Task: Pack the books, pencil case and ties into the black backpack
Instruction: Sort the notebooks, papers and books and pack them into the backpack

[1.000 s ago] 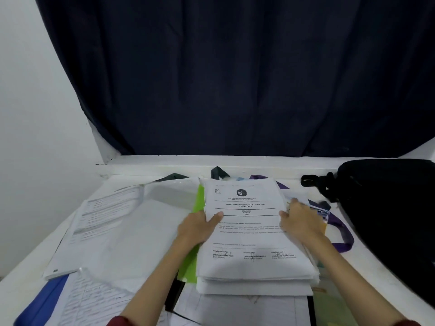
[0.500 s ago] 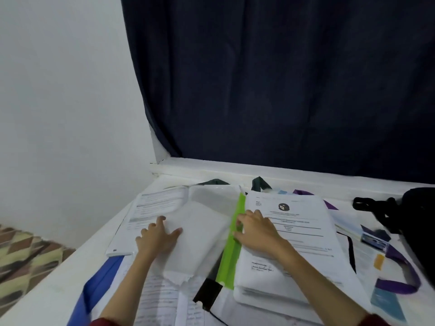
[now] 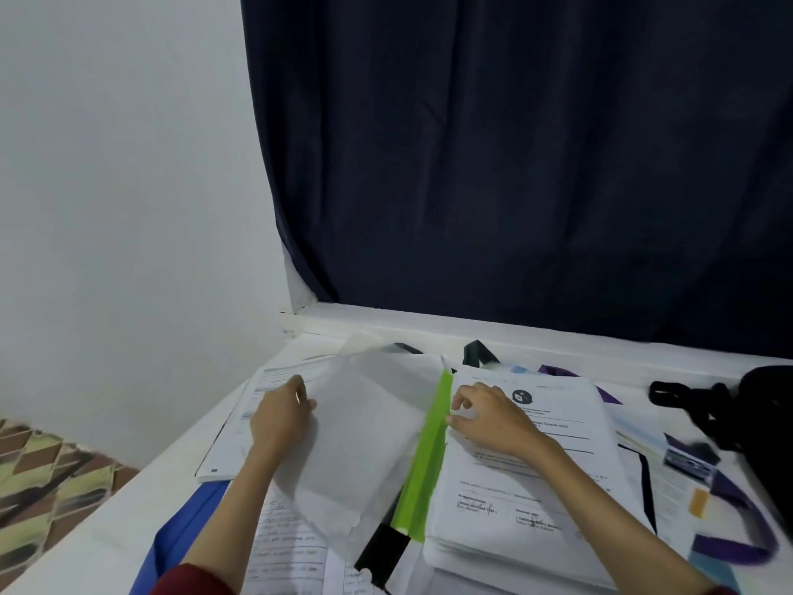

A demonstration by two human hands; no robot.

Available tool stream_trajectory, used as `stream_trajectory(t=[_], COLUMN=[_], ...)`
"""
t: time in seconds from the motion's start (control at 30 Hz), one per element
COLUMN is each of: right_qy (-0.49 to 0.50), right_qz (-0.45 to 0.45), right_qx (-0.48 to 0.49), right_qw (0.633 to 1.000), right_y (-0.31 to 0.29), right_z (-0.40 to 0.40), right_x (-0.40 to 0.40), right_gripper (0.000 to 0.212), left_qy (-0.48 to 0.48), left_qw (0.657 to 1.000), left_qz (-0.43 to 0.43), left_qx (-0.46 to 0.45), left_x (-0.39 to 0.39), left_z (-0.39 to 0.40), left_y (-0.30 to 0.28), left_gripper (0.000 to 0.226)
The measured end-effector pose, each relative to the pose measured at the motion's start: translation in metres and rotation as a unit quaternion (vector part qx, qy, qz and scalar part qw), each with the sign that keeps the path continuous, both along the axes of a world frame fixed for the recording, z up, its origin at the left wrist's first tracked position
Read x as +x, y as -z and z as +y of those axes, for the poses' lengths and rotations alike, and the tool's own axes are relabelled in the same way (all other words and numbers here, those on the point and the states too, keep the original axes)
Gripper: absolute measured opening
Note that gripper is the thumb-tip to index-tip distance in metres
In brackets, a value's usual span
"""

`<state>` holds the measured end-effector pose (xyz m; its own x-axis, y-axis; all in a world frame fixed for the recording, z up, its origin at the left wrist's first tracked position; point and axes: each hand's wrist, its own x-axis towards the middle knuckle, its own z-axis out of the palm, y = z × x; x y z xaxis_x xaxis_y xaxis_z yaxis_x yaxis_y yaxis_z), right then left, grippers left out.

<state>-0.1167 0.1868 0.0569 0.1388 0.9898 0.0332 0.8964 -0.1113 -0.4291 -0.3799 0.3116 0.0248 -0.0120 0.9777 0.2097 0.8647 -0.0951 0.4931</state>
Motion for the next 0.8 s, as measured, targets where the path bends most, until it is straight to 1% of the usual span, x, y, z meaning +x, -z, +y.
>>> stream_trajectory(t=[0.07, 0.1, 0.13, 0.17, 0.2, 0.23, 0.27, 0.3, 0.37, 0.4, 0.47, 0.5, 0.57, 0.63, 0.7, 0.73, 0.77, 0.8], right_qy=[0.004, 0.005, 0.006, 0.011, 0.016, 0.026, 0.037, 0.049, 0.084, 0.101, 0.124, 0.13, 0.158, 0.191, 0.219, 0.23, 0.24, 0.247], right_qz=[0.023, 0.037, 0.056, 0.085, 0.117, 0.158, 0.202, 0.253, 0.363, 0.4, 0.422, 0.426, 0.415, 0.382, 0.341, 0.322, 0.313, 0.315], right_qx=[0.008, 0.015, 0.022, 0.03, 0.034, 0.039, 0.043, 0.051, 0.053, 0.053, 0.05, 0.047, 0.046, 0.034, 0.026, 0.019, 0.013, 0.01], right_qw=[1.0, 0.999, 0.998, 0.996, 0.992, 0.986, 0.978, 0.965, 0.926, 0.909, 0.897, 0.894, 0.895, 0.903, 0.914, 0.918, 0.919, 0.916], right_y=[0.0, 0.001, 0.0, -0.001, -0.004, -0.007, -0.012, -0.017, -0.03, -0.035, -0.038, -0.037, -0.035, -0.028, -0.02, -0.012, -0.005, 0.003], right_z=[-0.001, -0.001, -0.001, 0.0, -0.001, 0.0, 0.0, -0.001, -0.007, -0.01, -0.019, -0.023, -0.034, -0.045, -0.055, -0.058, -0.061, -0.063], right_x=[0.005, 0.008, 0.01, 0.013, 0.015, 0.018, 0.021, 0.023, 0.027, 0.031, 0.042, 0.048, 0.063, 0.081, 0.093, 0.097, 0.099, 0.099], right_gripper=[0.021, 0.015, 0.008, 0.006, 0.011, 0.016, 0.02, 0.023, 0.031, 0.038, 0.043, 0.039, 0.024, 0.016, 0.011, 0.012, 0.013, 0.014], left_qy=[0.011, 0.022, 0.039, 0.069, 0.112, 0.158, 0.201, 0.242, 0.322, 0.358, 0.413, 0.432, 0.465, 0.51, 0.562, 0.578, 0.587, 0.584], left_qw=[0.999, 0.998, 0.998, 0.997, 0.991, 0.974, 0.95, 0.927, 0.89, 0.87, 0.84, 0.833, 0.829, 0.821, 0.795, 0.782, 0.775, 0.779], left_qz=[0.035, 0.042, 0.032, -0.009, -0.074, -0.146, -0.208, -0.243, -0.267, -0.276, -0.271, -0.254, -0.187, -0.102, -0.017, 0.005, 0.003, -0.026], left_qx=[0.039, 0.052, 0.047, 0.02, -0.026, -0.077, -0.122, -0.151, -0.183, -0.197, -0.225, -0.236, -0.249, -0.238, -0.227, -0.232, -0.236, -0.228], left_x=[0.007, 0.012, 0.017, 0.024, 0.032, 0.042, 0.052, 0.064, 0.091, 0.105, 0.134, 0.147, 0.171, 0.189, 0.2, 0.202, 0.201, 0.2], left_z=[-0.005, -0.008, -0.011, -0.014, -0.02, -0.029, -0.039, -0.051, -0.074, -0.084, -0.097, -0.101, -0.109, -0.114, -0.115, -0.113, -0.11, -0.107], left_y=[-0.006, -0.011, -0.018, -0.029, -0.041, -0.054, -0.066, -0.076, -0.087, -0.088, -0.081, -0.074, -0.058, -0.039, -0.021, -0.015, -0.011, -0.009], left_gripper=[0.014, 0.014, 0.015, 0.015, 0.016, 0.018, 0.019, 0.02, 0.019, 0.019, 0.016, 0.016, 0.02, 0.03, 0.034, 0.031, 0.028, 0.029])
